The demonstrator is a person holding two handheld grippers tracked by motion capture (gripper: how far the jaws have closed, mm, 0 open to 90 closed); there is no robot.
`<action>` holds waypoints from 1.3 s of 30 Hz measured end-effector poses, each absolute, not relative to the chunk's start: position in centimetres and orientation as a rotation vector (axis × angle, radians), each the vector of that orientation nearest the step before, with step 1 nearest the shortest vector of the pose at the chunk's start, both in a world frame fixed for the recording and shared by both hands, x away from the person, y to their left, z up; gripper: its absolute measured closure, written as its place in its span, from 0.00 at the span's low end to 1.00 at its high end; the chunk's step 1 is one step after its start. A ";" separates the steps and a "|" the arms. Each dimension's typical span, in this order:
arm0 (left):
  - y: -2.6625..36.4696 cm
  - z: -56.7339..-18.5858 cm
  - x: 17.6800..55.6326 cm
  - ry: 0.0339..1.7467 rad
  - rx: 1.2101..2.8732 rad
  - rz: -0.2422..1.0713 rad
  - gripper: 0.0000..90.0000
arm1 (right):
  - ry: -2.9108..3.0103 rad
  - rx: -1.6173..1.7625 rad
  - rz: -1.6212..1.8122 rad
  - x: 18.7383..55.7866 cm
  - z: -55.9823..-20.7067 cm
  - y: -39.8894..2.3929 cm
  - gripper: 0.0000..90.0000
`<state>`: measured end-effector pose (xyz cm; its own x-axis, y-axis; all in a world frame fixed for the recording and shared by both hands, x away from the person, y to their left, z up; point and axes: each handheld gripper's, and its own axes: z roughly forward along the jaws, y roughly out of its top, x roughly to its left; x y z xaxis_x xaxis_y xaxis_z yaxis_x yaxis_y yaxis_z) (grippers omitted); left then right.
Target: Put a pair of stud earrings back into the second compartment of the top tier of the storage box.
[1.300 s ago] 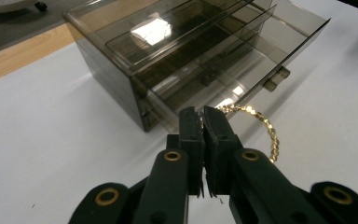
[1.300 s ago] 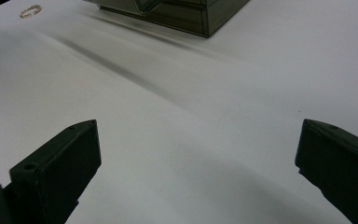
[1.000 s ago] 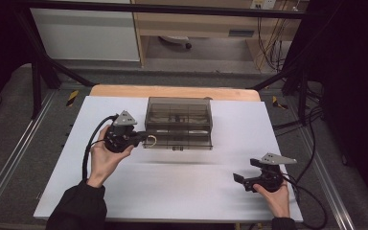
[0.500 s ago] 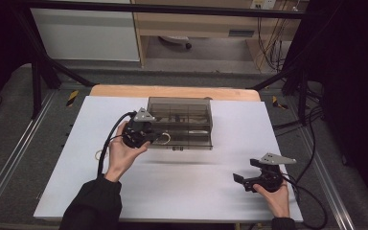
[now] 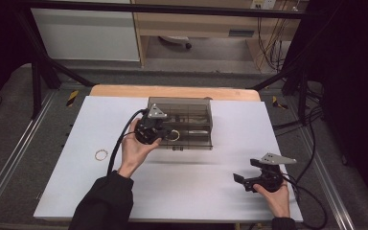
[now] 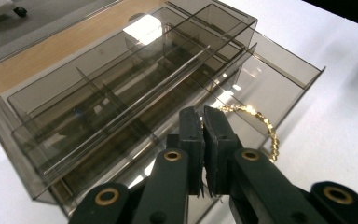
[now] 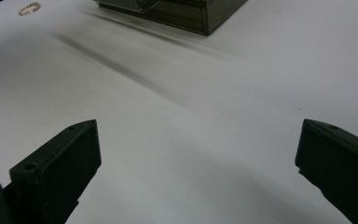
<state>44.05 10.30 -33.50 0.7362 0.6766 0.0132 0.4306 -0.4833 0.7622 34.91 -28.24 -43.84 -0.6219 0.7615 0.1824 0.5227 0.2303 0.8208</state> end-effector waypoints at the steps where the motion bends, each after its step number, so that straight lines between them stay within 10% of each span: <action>1: 10.0 -33.7 44.2 0.834 2.153 0.406 0.96 | 2.248 1.205 1.342 34.9 -43.8 -28.2 0.01; 27: 8.2 -37.1 45.7 0.845 2.199 0.414 0.95 | 2.250 1.209 1.336 34.9 -43.9 -28.2 0.01; 39: 9.8 -35.1 44.3 0.818 2.158 0.400 0.75 | 2.250 1.208 1.336 34.9 -43.9 -28.2 0.01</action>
<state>44.26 9.82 -35.06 0.7436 0.6685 0.0168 0.4238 -0.4905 0.7615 34.93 -28.22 -43.93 -0.6208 0.7626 0.1815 0.5245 0.2319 0.8192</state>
